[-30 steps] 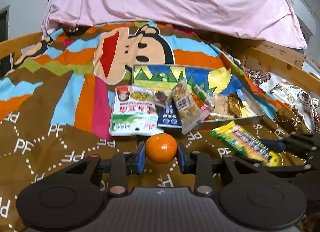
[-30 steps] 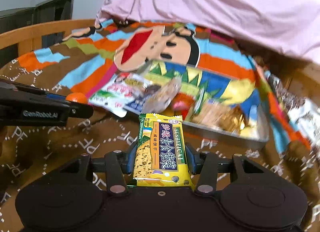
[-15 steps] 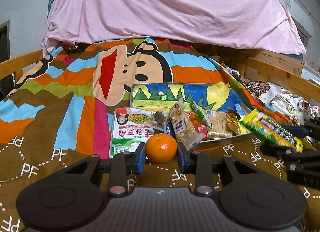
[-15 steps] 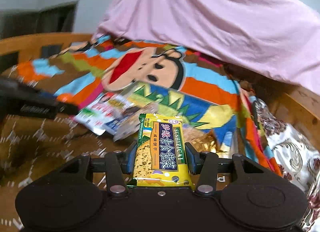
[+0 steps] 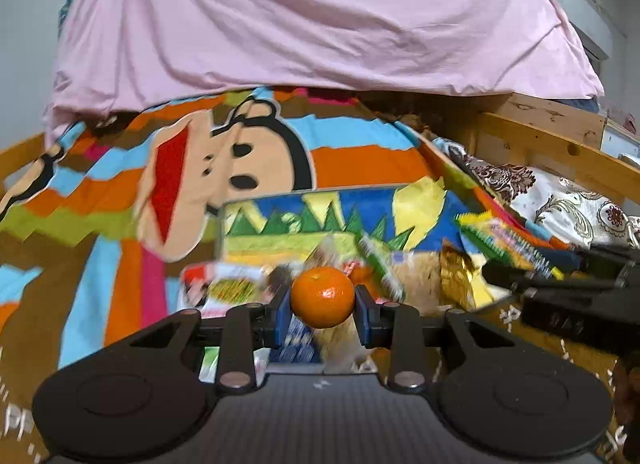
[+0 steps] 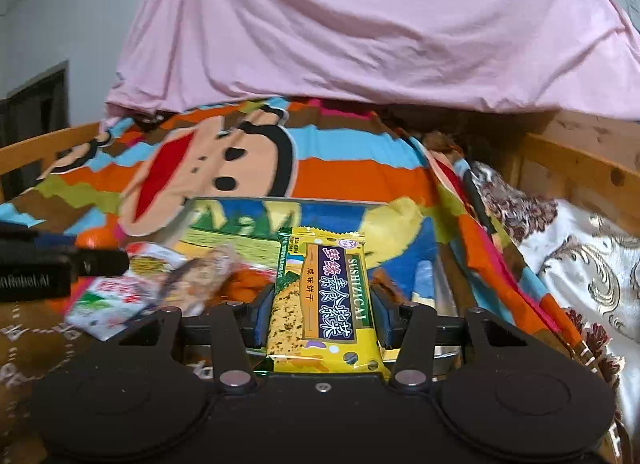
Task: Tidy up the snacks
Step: 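Lift and carry the bar and orange toward the tray with both tools, then lower the bar and orange into the tray and open both tools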
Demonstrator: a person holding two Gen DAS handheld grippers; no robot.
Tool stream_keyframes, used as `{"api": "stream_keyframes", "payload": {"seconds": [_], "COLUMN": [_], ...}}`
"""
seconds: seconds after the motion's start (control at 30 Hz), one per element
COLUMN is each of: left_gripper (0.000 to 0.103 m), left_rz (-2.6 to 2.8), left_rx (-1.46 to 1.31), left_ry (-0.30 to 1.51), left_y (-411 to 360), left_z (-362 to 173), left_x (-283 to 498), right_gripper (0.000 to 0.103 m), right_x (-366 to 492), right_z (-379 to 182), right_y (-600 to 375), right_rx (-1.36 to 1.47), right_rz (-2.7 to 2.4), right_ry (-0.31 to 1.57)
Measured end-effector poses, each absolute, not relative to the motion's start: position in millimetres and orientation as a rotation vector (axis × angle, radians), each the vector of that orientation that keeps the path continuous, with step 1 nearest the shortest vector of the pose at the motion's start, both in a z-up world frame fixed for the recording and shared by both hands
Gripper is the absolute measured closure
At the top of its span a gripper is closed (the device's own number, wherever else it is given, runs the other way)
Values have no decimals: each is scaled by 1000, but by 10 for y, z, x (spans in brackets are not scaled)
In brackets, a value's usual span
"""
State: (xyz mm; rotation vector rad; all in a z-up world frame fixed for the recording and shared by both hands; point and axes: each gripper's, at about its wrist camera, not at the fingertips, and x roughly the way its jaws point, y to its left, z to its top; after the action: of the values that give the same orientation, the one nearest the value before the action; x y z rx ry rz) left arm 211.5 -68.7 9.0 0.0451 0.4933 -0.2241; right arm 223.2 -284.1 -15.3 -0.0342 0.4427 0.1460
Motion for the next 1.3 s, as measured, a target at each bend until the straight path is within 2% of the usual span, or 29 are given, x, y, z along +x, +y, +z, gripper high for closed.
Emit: {"api": "stream_keyframes", "payload": {"seconds": [0.23,0.37,0.87,0.97,1.03,1.1,1.23,1.3], "left_gripper": [68,68,67,67,60,45,39,33], "left_rz": [-279,-315,-305,-302,-300,-298,-301,-296], "left_rx": [21,16,5,1,4,-9,-43,-63], "left_ry": [526,548,734,771,789,776,757,737], "left_y": [-1012,-1262,-1732,-1789,-1822,-1817,-1747,-1684], "left_z": [138,129,-306,-347,-363,-345,-249,-176], "left_x": [2750,3075,3945,4028,4048,4012,3931,3871], "right_gripper": [53,53,52,46,35,31,27,24], "right_x": [2617,2773,3082,3089,3072,3041,2975,2929], "right_z": [-354,-479,-804,-826,-818,-792,-699,-631], "right_y": [-3048,-3180,-3196,-3193,-3214,-3251,-3273,-3280], "right_rx": [-7,108,126,116,121,144,160,165], "right_rz": [69,27,-17,-22,-27,-25,-21,-23], "right_ry": [464,485,514,517,509,496,473,458]}}
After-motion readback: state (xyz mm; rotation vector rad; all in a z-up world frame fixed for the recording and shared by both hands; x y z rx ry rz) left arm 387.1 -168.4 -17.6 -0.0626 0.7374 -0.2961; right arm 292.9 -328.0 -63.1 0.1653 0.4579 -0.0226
